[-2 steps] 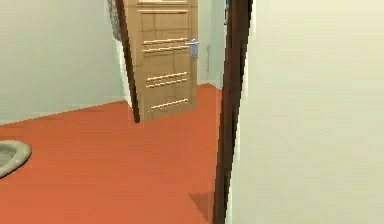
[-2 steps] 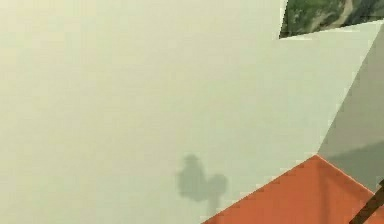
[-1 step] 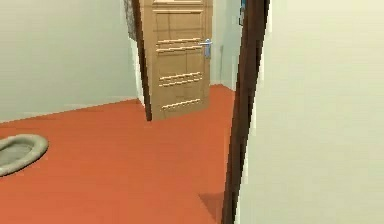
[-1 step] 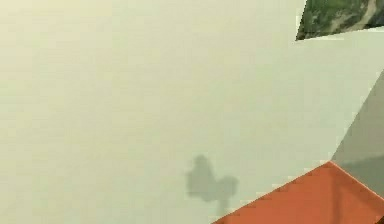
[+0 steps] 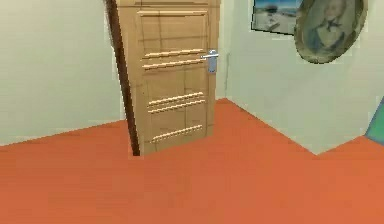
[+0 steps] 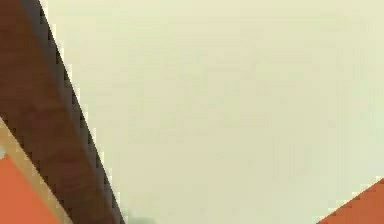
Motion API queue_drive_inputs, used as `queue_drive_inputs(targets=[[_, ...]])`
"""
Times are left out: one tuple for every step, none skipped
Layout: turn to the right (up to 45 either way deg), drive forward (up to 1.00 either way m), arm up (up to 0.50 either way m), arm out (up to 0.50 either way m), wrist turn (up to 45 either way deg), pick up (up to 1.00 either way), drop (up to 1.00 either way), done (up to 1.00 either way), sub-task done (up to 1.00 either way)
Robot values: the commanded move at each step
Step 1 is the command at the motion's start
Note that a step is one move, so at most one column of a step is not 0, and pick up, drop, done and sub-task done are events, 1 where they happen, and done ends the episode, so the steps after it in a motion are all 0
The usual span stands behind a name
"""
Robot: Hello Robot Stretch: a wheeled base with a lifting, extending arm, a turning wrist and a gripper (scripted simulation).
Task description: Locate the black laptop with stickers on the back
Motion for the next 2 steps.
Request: queue_drive_inputs(targets=[[-24.0,0.0,0.0,0.0,0.0,0.0,0.0,0.0,0.0],[0.0,0.3,0.0,0.0,0.0,0.0,0.0,0.0,0.0]])
